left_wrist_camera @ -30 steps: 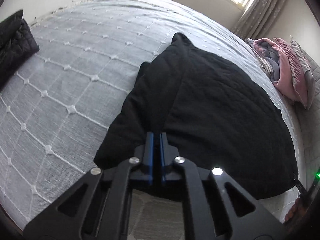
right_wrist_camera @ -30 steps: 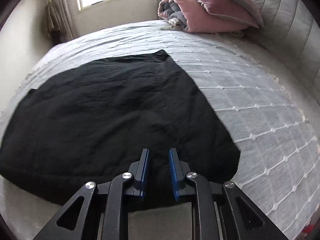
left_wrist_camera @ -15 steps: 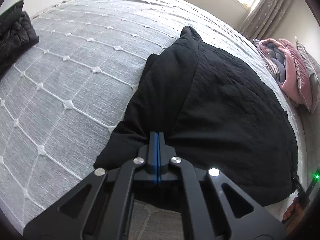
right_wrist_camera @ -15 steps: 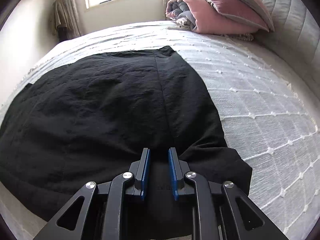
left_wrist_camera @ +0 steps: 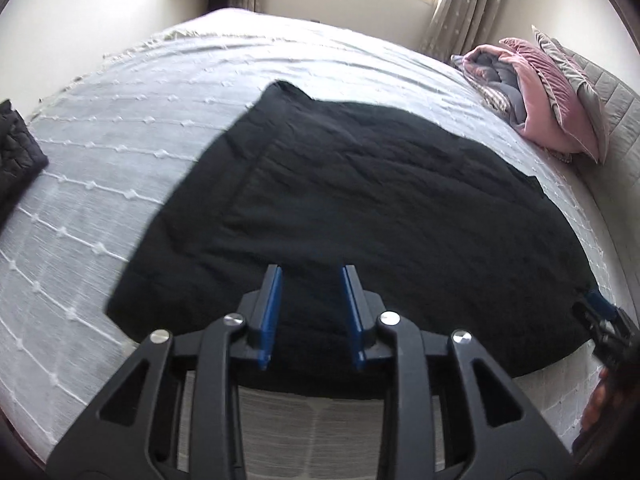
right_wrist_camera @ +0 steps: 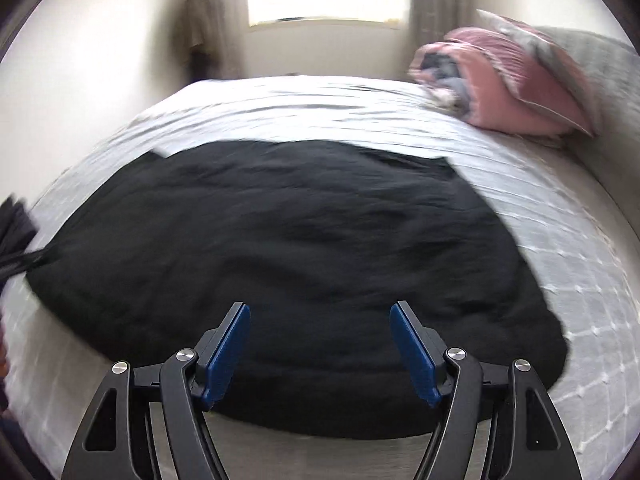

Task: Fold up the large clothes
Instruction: 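Pinch the folded edge with the left gripper, smooth it, then release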

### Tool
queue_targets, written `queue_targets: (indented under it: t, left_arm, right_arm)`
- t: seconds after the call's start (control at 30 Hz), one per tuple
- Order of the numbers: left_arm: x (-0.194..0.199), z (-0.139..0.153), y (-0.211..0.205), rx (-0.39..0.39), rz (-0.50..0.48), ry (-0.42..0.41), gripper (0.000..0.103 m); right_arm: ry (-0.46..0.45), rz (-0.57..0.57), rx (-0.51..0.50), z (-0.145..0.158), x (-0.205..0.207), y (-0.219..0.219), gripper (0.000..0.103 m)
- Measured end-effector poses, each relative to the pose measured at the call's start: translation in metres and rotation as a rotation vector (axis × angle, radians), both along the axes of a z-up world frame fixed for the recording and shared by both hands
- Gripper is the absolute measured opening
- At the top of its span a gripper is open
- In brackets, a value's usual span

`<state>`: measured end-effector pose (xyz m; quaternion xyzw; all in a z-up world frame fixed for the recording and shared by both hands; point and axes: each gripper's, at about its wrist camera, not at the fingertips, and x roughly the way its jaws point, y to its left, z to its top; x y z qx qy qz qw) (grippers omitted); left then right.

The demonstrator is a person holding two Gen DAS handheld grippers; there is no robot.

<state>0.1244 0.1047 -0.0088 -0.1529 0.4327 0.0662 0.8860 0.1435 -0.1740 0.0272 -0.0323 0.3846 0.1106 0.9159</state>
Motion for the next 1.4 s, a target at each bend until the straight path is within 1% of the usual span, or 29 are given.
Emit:
queue_targets:
  t: [0.1, 0.17, 0.2, 0.23, 0.27, 0.3, 0.33, 0.37, 0.43, 0.47, 0.5, 0.53, 0.57, 0.63, 0.67, 0.77, 0.83, 0.87, 0.93, 1.03, 1.1, 1.17, 1.27, 1.33, 1.4]
  left_arm:
    - [0.003, -0.004, -0.008, -0.037, -0.021, 0.001, 0.032]
    - [0.003, -0.002, -0.02, -0.016, -0.049, -0.005, 0.033]
    - [0.003, -0.003, -0.025, 0.007, -0.055, -0.004, 0.037]
    - [0.004, -0.005, -0.029, 0.034, -0.052, 0.01, 0.041]
    - [0.007, -0.008, -0.031, 0.058, -0.043, 0.033, 0.046]
    - [0.01, -0.012, -0.032, 0.071, -0.035, 0.056, 0.046]
    - [0.011, -0.016, -0.028, 0.056, -0.029, 0.067, 0.046]
    - [0.013, -0.018, -0.024, 0.037, -0.024, 0.071, 0.046]
    - [0.013, -0.016, -0.014, -0.006, 0.001, 0.069, 0.046]
    - [0.012, -0.013, -0.01, -0.011, 0.017, 0.063, 0.046]
    - [0.011, -0.01, -0.008, -0.013, 0.034, 0.051, 0.049]
    - [0.009, -0.006, -0.006, -0.014, 0.046, 0.04, 0.052]
    - [0.009, -0.005, -0.007, -0.02, 0.051, 0.033, 0.057]
    - [0.009, -0.005, -0.005, -0.06, 0.056, 0.03, 0.059]
    - [0.011, -0.007, -0.002, -0.077, 0.059, 0.034, 0.059]
    - [0.013, -0.013, 0.003, -0.113, 0.074, 0.059, 0.059]
    - [0.013, -0.012, 0.002, -0.115, 0.075, 0.059, 0.059]
    - [0.012, -0.011, 0.002, -0.112, 0.072, 0.056, 0.059]
    - [0.013, -0.012, 0.004, -0.109, 0.075, 0.061, 0.059]
    - [0.019, -0.018, 0.005, -0.117, 0.069, 0.088, 0.059]
    - [0.02, -0.017, 0.003, -0.096, 0.058, 0.091, 0.059]
    - [0.021, -0.017, 0.0, -0.073, 0.049, 0.095, 0.059]
    - [0.024, -0.019, -0.002, -0.064, 0.04, 0.1, 0.059]
    - [0.026, -0.019, 0.0, -0.07, 0.041, 0.099, 0.059]
    - [0.025, -0.019, 0.003, -0.084, 0.046, 0.093, 0.059]
  right_arm:
    - [-0.016, 0.086, -0.003, -0.003, -0.006, 0.026, 0.072]
    - [-0.046, 0.113, -0.02, -0.004, -0.008, 0.042, 0.067]
    - [-0.054, 0.13, -0.018, -0.007, -0.006, 0.048, 0.062]
    - [-0.047, 0.14, -0.017, -0.01, -0.004, 0.053, 0.051]
    - [-0.025, 0.147, -0.022, -0.015, -0.004, 0.058, 0.042]
    - [0.044, 0.147, -0.049, -0.029, 0.004, 0.064, 0.03]
    - [0.08, 0.142, -0.069, -0.042, 0.011, 0.066, 0.03]
    - [0.094, 0.145, -0.086, -0.049, 0.013, 0.069, 0.03]
    - [0.067, 0.161, -0.14, -0.053, 0.013, 0.077, 0.03]
    - [0.066, 0.16, -0.144, -0.052, 0.013, 0.078, 0.03]
    - [0.077, 0.157, -0.141, -0.049, 0.015, 0.078, 0.03]
    - [0.076, 0.156, -0.138, -0.044, 0.016, 0.079, 0.03]
    - [0.047, 0.152, -0.121, -0.035, 0.016, 0.08, 0.03]
    - [-0.004, 0.16, -0.061, -0.017, 0.01, 0.093, 0.03]
    - [-0.012, 0.173, -0.047, -0.013, 0.014, 0.1, 0.03]
    - [0.018, 0.18, -0.078, -0.014, 0.037, 0.123, 0.03]
    - [0.049, 0.16, -0.045, -0.017, 0.058, 0.13, 0.027]
    - [0.076, 0.146, 0.0, -0.017, 0.073, 0.13, 0.025]
    - [0.117, 0.104, 0.053, -0.019, 0.11, 0.127, 0.022]
    - [0.148, 0.031, 0.065, -0.027, 0.152, 0.131, 0.022]
    - [0.168, -0.014, 0.067, -0.039, 0.176, 0.133, 0.022]
    - [0.155, -0.035, 0.052, -0.045, 0.186, 0.136, 0.022]
    - [0.132, -0.035, 0.024, -0.05, 0.186, 0.146, 0.022]
    - [0.128, -0.034, 0.056, -0.052, 0.188, 0.138, 0.022]
    - [0.134, -0.043, 0.118, -0.047, 0.181, 0.129, 0.024]
